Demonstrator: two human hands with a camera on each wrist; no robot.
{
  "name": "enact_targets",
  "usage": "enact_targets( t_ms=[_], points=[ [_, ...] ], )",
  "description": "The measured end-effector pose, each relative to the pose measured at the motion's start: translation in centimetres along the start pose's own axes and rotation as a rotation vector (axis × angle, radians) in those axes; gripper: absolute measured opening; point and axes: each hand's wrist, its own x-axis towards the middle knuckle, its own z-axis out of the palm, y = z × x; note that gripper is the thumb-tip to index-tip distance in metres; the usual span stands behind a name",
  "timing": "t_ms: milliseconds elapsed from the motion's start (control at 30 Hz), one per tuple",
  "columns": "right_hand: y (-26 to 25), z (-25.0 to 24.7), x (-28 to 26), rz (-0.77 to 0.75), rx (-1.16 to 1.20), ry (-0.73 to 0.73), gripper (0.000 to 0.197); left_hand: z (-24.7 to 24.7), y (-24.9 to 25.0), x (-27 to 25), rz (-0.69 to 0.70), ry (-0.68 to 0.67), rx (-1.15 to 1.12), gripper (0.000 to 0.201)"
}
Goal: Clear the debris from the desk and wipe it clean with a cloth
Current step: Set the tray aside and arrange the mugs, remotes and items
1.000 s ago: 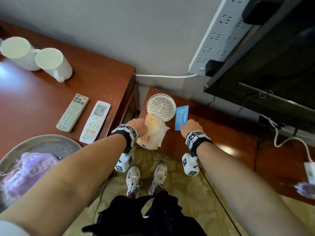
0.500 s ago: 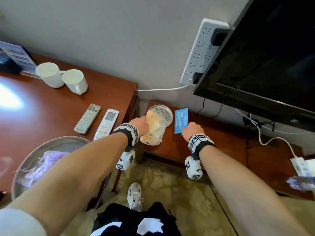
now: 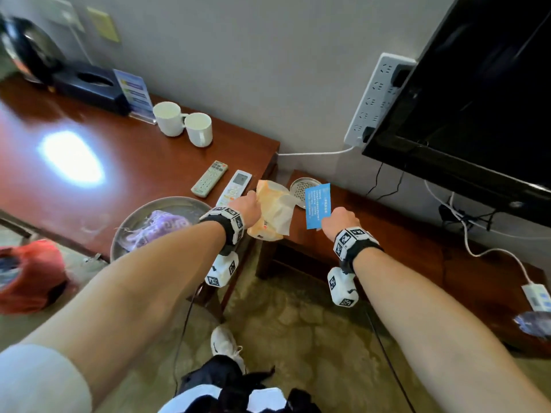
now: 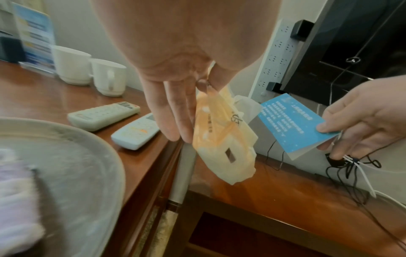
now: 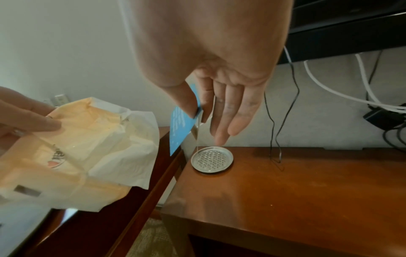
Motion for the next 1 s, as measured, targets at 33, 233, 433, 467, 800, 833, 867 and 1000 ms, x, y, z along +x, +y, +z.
enact_targets(
  t_ms=[33,233,433,467,800,833,867,1000],
  points=[
    [-0.7,0.2,-0.6,-0.014,-0.001,-0.003,0.027,-0.4,-0.8,-0.6,-0.016,0.011,0.002,0.031],
    [-6.4,0.9,-2.8,-0.104,0.002,-0.034,0.021,-4.1,-6.2,-3.2,-0.071,0.064,-0.018,0.031],
    [-15.1,3.2,-3.2,-0.179,-0.036,-0.052,0.025,-8.4,-14.8,-2.0,-0.16,0.108,-0.112,0.029],
    [-16.7,3.7,-3.2,-0.178,-0.043,-0.051,0.025,-9.0,-16.3,-1.4,-0.17,0.103,-0.123,0.028],
    [-30.9,9.4,-2.6,-0.075,-0.09,-0.068,0.026,-14.2,-27.9,6.3,-0.116,-0.02,-0.119,0.028],
    [-31.8,9.9,-2.5,-0.067,-0.09,-0.076,0.026,-14.4,-28.7,7.0,-0.115,-0.035,-0.118,0.028],
    [-32.6,10.2,-2.4,-0.063,-0.097,-0.084,0.025,-14.6,-29.3,7.7,-0.114,-0.05,-0.122,0.027],
    [-34.9,11.0,-1.5,-0.03,-0.102,-0.081,0.021,-15.4,-30.7,10.3,-0.122,-0.09,-0.168,0.02]
  ],
)
